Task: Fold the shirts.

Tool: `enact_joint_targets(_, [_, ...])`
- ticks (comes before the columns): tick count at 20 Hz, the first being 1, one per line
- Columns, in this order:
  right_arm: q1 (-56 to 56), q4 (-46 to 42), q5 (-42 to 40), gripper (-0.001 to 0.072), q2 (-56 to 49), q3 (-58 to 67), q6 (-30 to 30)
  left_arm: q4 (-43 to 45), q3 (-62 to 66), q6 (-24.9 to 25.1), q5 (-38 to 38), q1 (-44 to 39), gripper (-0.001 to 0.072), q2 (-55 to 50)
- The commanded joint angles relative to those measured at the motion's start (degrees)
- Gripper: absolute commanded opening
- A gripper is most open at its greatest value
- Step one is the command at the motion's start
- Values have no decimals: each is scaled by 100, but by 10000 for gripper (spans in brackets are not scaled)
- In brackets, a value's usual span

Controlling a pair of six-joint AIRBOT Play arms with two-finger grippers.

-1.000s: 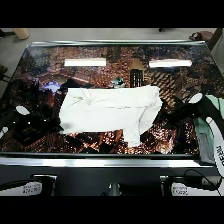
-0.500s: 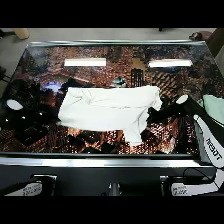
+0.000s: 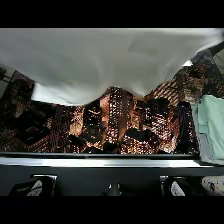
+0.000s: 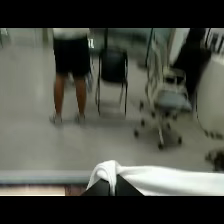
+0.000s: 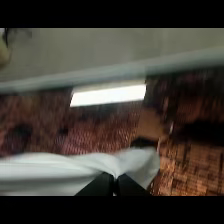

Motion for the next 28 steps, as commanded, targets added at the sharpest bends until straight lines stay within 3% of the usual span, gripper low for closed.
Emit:
enact_joint_targets(1, [-162,-767,-264,19,1298,575,321,341,804,-573,195,37,22,850])
enact_joint_targets(7, [-162,-1233,654,18,1156,575,319,1165,798,-616,-1073,37,22,601])
enact_joint_targets(11, [-162,-1187,2769,18,-221,529,553,1169,138,-507,-2227,22,23,-289])
enact_joint_targets(13, [-160,-796,3049,18,-1106,7,772,1167,-909,-511,-2236,22,23,-883])
enact_joint_targets(18, [804,-1307,1980,17,-3233,-994,752,1163,-2677,-188,-1624,-35,23,-2653])
enact_joint_targets(22, [1425,-1316,46,18,-4323,-935,925,901,-2424,-188,-863,-83,23,-3875])
enact_joint_targets(28, [1541,-1198,-2031,18,-4623,-870,966,302,-1539,-173,365,-83,23,-4922])
